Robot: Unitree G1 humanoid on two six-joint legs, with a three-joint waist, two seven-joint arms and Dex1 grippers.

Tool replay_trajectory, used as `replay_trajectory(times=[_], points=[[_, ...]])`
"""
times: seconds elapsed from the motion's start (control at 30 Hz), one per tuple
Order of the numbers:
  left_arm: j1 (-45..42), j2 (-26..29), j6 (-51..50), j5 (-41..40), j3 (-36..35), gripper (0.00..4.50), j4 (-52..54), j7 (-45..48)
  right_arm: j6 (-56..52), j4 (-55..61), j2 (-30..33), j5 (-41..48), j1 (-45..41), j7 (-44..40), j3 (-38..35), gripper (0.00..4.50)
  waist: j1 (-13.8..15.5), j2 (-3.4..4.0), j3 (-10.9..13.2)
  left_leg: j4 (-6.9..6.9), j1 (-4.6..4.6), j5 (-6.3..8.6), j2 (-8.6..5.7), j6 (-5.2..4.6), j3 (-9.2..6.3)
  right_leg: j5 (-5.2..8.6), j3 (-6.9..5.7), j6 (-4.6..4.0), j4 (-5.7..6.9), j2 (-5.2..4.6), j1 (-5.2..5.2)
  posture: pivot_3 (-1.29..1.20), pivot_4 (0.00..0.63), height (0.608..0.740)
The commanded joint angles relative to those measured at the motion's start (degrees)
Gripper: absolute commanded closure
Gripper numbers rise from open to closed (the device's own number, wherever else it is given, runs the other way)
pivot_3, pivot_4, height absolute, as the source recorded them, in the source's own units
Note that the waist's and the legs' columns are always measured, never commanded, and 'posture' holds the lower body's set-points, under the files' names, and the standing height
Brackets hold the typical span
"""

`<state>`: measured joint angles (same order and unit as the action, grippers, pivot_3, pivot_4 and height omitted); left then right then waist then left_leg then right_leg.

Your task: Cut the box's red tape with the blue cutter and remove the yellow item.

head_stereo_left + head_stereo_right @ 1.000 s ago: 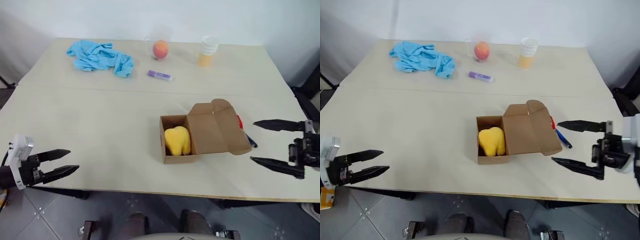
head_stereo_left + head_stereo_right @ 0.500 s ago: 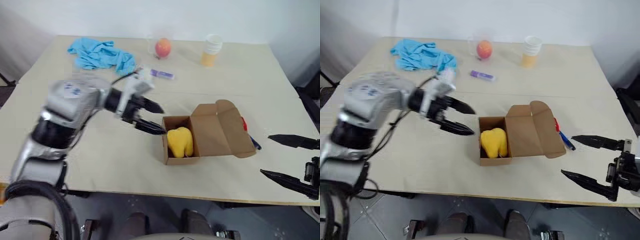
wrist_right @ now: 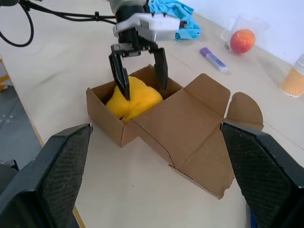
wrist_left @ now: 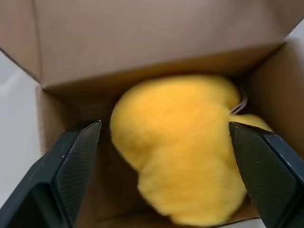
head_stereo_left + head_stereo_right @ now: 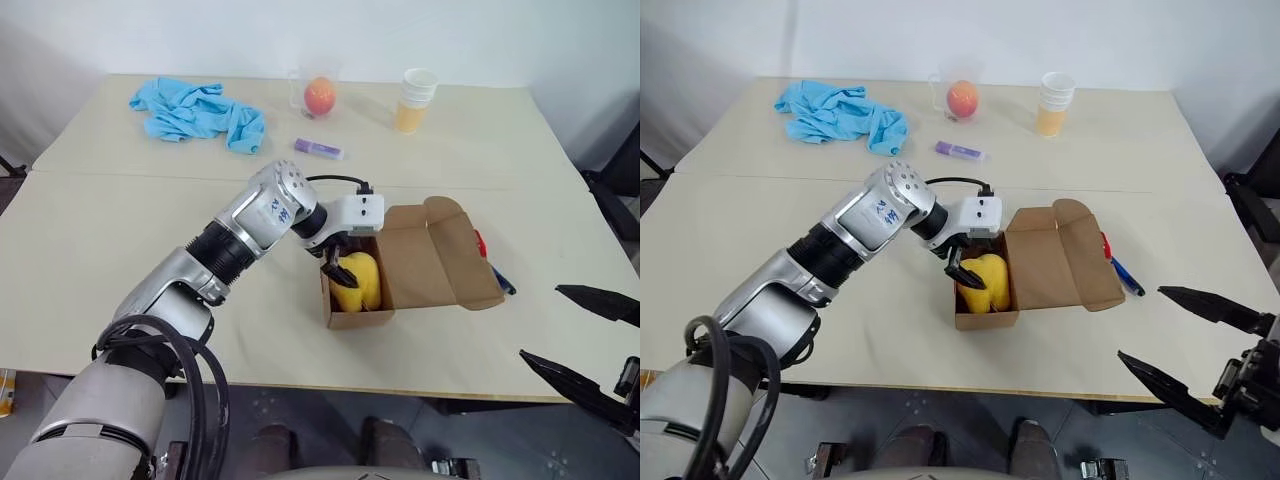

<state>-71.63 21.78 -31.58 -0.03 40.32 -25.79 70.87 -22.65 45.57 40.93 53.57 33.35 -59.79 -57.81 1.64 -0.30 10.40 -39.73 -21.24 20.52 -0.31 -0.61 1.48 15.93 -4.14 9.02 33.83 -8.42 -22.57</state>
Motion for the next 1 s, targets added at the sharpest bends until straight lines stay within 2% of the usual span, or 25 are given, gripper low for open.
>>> replay_trajectory(times=[0.03,0.23,0.33,0.47,0.5,0.6,0.73,0.83,0.93,1.0], points=[[-0.9,-0.7,3.8,3.5,1.2,0.62,-1.6,2.8,0.8,2.0,-0.5,1.5,0.9,1.9,-0.9,0.0,0.0,0.0,0.0,0.0,0.0,0.01,0.0,-0.01,0.0,0.0,0.0,0.0,0.0,0.0,0.0,0.0,0.15,0.74],[0.0,-3.3,6.2,4.7,-1.0,2.48,-4.7,4.0,1.3,1.3,0.3,1.0,-0.3,3.6,1.1,0.0,0.0,0.0,0.0,-0.03,0.0,0.02,-0.01,-0.04,0.0,0.0,0.01,0.0,0.01,0.0,0.0,0.0,0.15,0.74],[-0.2,-4.8,7.5,3.9,-4.7,3.38,-6.5,2.4,1.7,0.9,0.3,0.0,-1.3,4.0,2.8,0.0,0.0,0.0,0.0,-0.1,-0.01,0.04,0.0,-0.08,0.0,0.0,0.02,0.0,0.04,0.0,0.0,0.0,0.15,0.74],[-0.4,-5.7,7.9,-1.8,-13.7,4.41,-7.3,2.9,2.1,0.3,-0.3,-0.6,-3.3,5.0,6.3,0.0,0.0,-0.01,0.0,-0.22,-0.08,0.09,0.0,-0.16,-0.02,0.0,0.02,0.01,0.08,-0.01,-0.01,0.0,0.15,0.74],[-0.4,-5.9,7.4,-2.8,-15.3,4.48,-7.4,3.0,2.2,0.1,-0.4,-0.6,-3.7,5.2,6.9,0.0,0.0,-0.01,0.0,-0.24,-0.08,0.1,0.0,-0.18,-0.01,-0.01,0.02,0.01,0.08,-0.02,-0.01,0.0,0.15,0.74],[1.0,-6.1,13.3,-11.3,-27.4,4.48,-8.9,2.0,2.2,-0.7,-0.5,0.2,-7.0,7.1,10.8,0.0,-0.1,-0.02,0.0,-0.26,-0.09,0.1,0.0,-0.18,-0.01,-0.01,0.02,0.02,0.09,-0.02,-0.02,0.0,0.15,0.74],[5.1,-2.3,14.4,-22.2,-44.9,4.48,-9.2,-2.7,1.6,-2.4,0.1,0.8,-14.4,9.2,18.9,0.0,-0.7,0.0,0.0,-0.27,0.04,0.09,0.06,-0.16,-0.06,-0.02,0.03,0.03,0.14,-0.03,0.0,0.0,0.15,0.74],[12.8,4.0,10.9,-26.5,-53.3,4.48,-3.4,-5.7,1.8,-5.1,-0.1,-0.2,-21.3,9.3,25.9,0.0,-2.0,0.09,-0.1,-0.26,0.19,0.05,0.11,-0.08,-0.13,-0.02,0.05,0.03,0.21,-0.02,-0.01,0.0,0.15,0.74],[21.7,9.2,8.0,-29.6,-60.8,4.48,4.3,-11.8,2.5,-8.1,-1.2,-1.2,-27.8,9.0,32.1,0.0,-1.9,0.05,0.0,-0.22,0.19,0.0,0.11,0.01,-0.38,-0.02,0.05,0.03,0.28,0.0,-0.04,0.0,0.15,0.74],[31.9,12.9,8.0,-29.3,-66.4,4.48,10.7,-15.4,2.8,-9.8,-3.4,-1.7,-32.8,8.6,37.6,0.0,-1.9,0.02,0.0,-0.31,0.11,-0.01,0.08,0.02,-0.54,-0.03,0.05,0.01,0.31,-0.01,-0.04,0.0,0.15,0.74]])
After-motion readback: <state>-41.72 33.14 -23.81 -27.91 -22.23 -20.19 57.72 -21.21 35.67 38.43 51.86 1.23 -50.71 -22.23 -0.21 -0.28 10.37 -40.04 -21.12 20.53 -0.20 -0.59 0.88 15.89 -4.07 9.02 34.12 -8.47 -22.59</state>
